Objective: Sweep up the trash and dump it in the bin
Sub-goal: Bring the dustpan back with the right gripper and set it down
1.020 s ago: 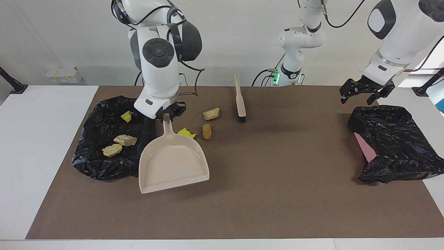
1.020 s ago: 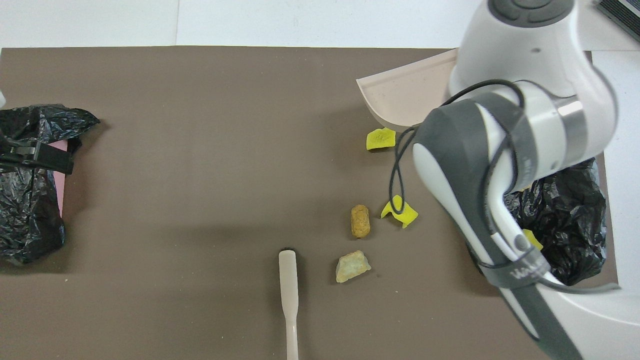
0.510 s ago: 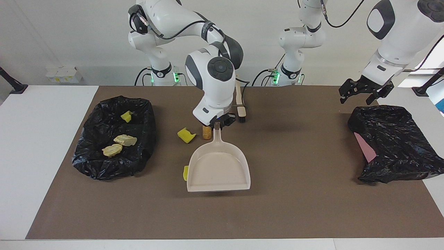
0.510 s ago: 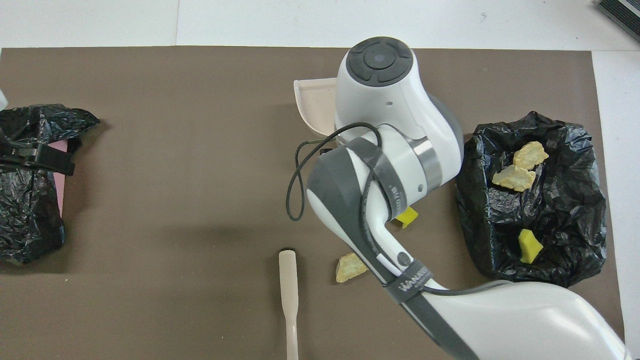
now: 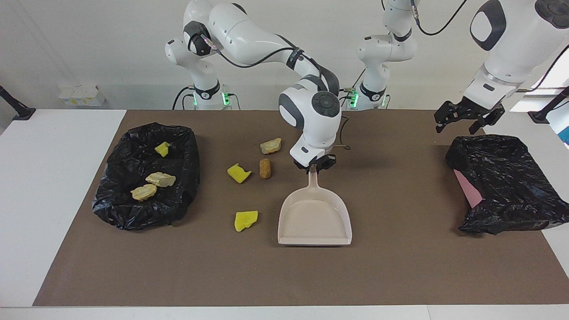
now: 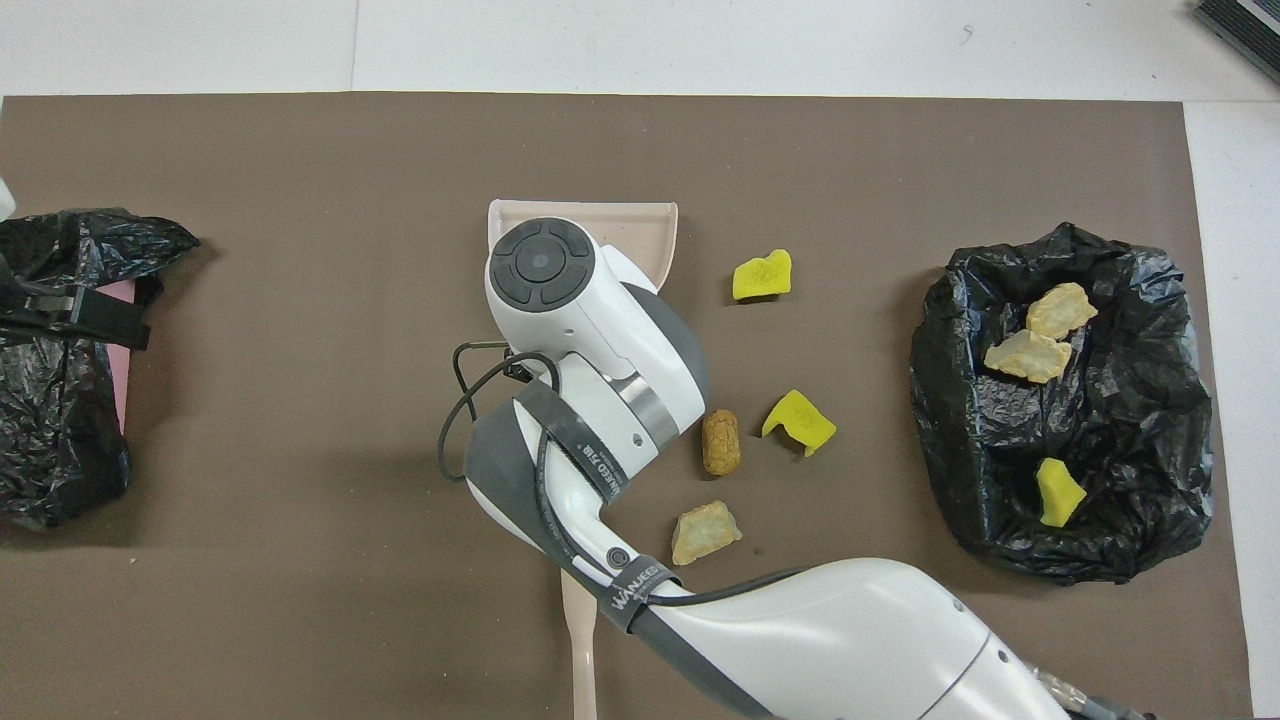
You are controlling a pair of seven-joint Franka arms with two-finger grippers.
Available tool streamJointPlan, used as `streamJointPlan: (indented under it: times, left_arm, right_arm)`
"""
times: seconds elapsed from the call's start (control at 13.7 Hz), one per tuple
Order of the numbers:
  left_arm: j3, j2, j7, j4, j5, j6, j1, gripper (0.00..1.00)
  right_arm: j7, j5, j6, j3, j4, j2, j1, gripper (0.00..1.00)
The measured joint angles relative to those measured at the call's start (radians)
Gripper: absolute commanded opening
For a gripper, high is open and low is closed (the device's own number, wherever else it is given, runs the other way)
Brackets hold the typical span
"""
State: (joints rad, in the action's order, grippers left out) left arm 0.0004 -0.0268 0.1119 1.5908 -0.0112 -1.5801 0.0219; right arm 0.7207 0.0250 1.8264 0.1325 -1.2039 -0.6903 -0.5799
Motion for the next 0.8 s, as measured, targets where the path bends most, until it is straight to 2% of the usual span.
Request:
streamJointPlan:
  times: [0.29, 0.44, 0.51, 0.58, 0.73, 0.8]
  left_arm:
    - [0.0, 0.0, 0.0, 0.0, 0.0, -0.001, 0.0, 1.0]
    - [0.0, 0.0, 0.0, 0.001, 0.001, -0.006, 0.0, 1.0]
    - [0.0, 0.0, 0.0, 0.003, 0.001, -0.01, 0.0, 1.0]
    - [-0.001, 0.0, 0.001, 0.007, 0.002, -0.015, 0.0, 1.0]
    - [-0.003, 0.0, 0.002, 0.016, 0.004, -0.028, 0.007, 1.0]
    - [-0.004, 0.0, 0.002, 0.019, 0.004, -0.035, 0.014, 1.0]
  right_arm:
    - [0.0, -0.001, 0.035, 0.001, 0.0, -0.03, -0.023, 0.02]
    - [0.0, -0.001, 0.045, 0.001, 0.0, -0.04, -0.033, 0.25]
    - [0.0, -0.002, 0.048, 0.0, 0.001, -0.04, -0.033, 0.28]
    - [0.0, -0.002, 0.049, -0.001, 0.001, -0.04, -0.032, 0.51]
    - [0.0, -0.002, 0.053, -0.003, 0.002, -0.04, -0.028, 0.82]
    - [0.0, -0.002, 0.058, -0.006, 0.006, -0.039, -0.024, 0.94]
